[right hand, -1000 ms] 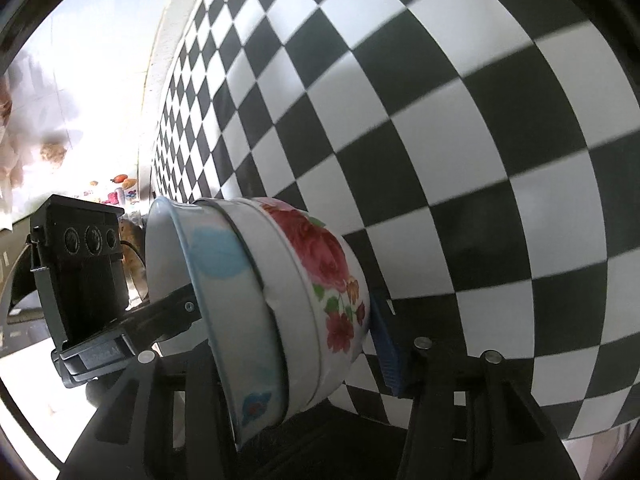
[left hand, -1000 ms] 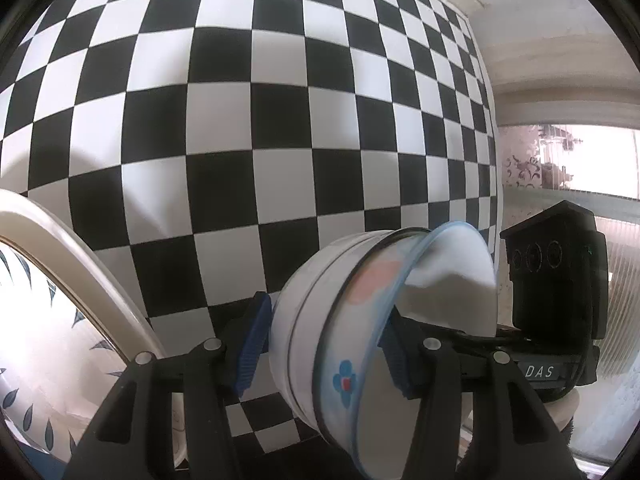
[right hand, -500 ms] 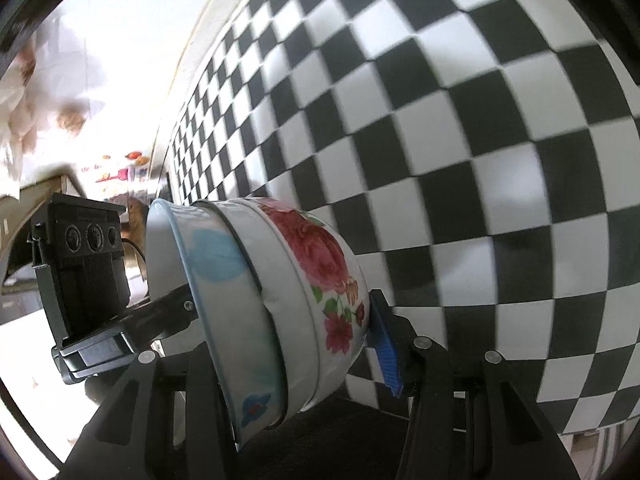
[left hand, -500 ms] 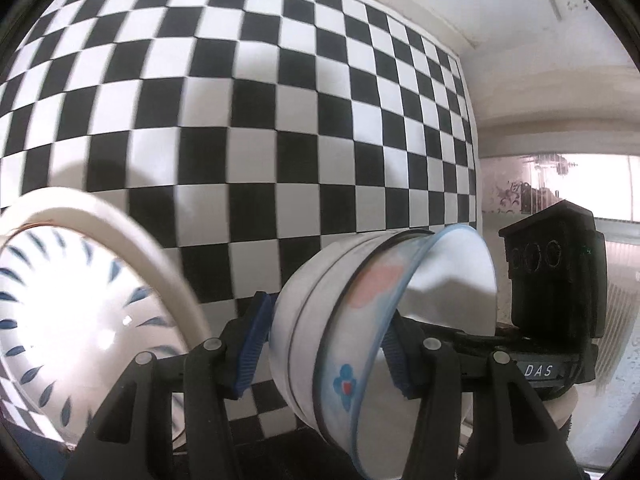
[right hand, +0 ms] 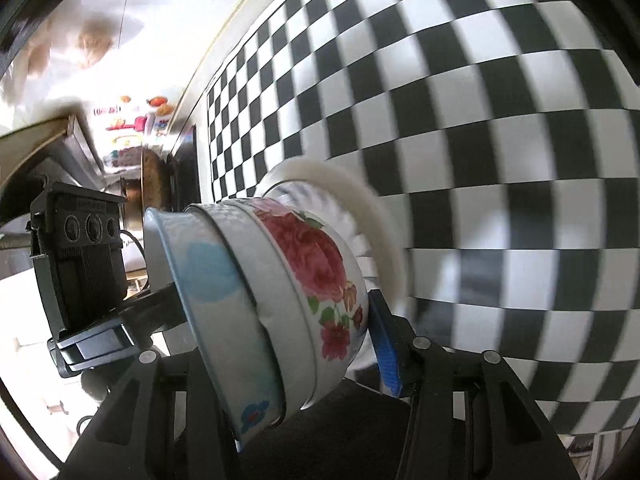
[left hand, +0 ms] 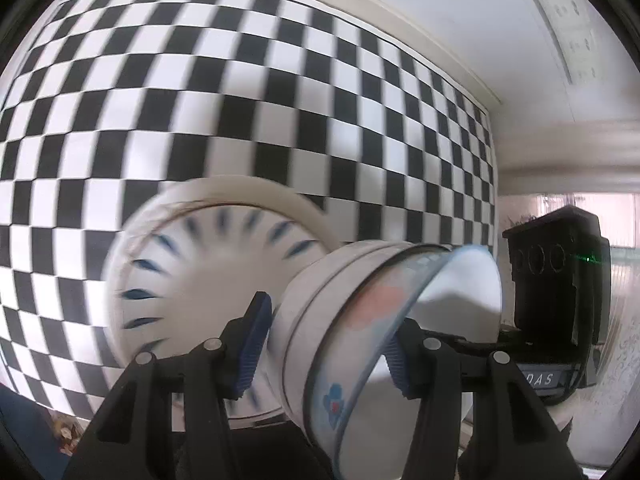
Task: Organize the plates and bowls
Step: 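Lower the nested bowl stack onto the center of the plate stack, then open both tools and raise them away from the bowls on the plates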
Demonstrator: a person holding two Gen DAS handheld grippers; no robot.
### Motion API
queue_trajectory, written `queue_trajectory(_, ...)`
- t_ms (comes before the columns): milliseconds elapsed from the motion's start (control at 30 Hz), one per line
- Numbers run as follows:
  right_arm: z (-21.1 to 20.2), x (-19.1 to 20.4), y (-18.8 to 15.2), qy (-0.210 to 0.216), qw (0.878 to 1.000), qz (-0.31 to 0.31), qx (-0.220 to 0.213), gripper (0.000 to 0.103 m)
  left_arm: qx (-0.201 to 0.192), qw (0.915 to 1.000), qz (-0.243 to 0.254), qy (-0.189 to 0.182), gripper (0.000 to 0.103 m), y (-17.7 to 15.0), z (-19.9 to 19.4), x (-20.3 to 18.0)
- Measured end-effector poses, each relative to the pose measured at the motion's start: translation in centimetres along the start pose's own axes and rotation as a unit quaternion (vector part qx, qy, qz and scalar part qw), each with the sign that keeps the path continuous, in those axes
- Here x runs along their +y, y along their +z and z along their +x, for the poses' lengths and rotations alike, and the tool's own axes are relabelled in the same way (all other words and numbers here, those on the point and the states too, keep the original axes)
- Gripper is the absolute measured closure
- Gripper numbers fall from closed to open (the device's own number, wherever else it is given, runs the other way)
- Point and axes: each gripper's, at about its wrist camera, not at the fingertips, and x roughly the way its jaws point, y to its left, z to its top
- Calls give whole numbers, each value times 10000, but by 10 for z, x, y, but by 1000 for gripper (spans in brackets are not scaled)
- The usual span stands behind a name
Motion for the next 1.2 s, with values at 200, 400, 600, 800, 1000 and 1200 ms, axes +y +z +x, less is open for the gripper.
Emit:
queue_trajectory(200, 45, 14, 1, 15, 9998, 24, 190, 53, -28, 9996, -257, 87, 54, 0, -4, 41)
queue_trajectory(400, 62, 5, 2, -120, 9996, 57, 256, 53, 46, 9994, -330, 99, 54, -3, 4, 63)
queue_trajectory(600, 69, 2, 4, -291, 9993, 37, 246, 54, 108, 9994, -339, 49, 54, -1, 16, 66)
queue_trajectory(800, 68, -1, 5, -353, 9991, 52, 224, 54, 119, 9994, -318, 53, 54, 1, 20, 66)
queue_trajectory(1000, 65, -2, 5, -357, 9991, 47, 235, 54, 125, 9995, -266, 96, 54, -2, 18, 65)
queue_trajectory(1200, 64, -3, 4, -407, 9989, 47, 240, 54, 116, 9994, -296, 136, 54, -5, 18, 65)
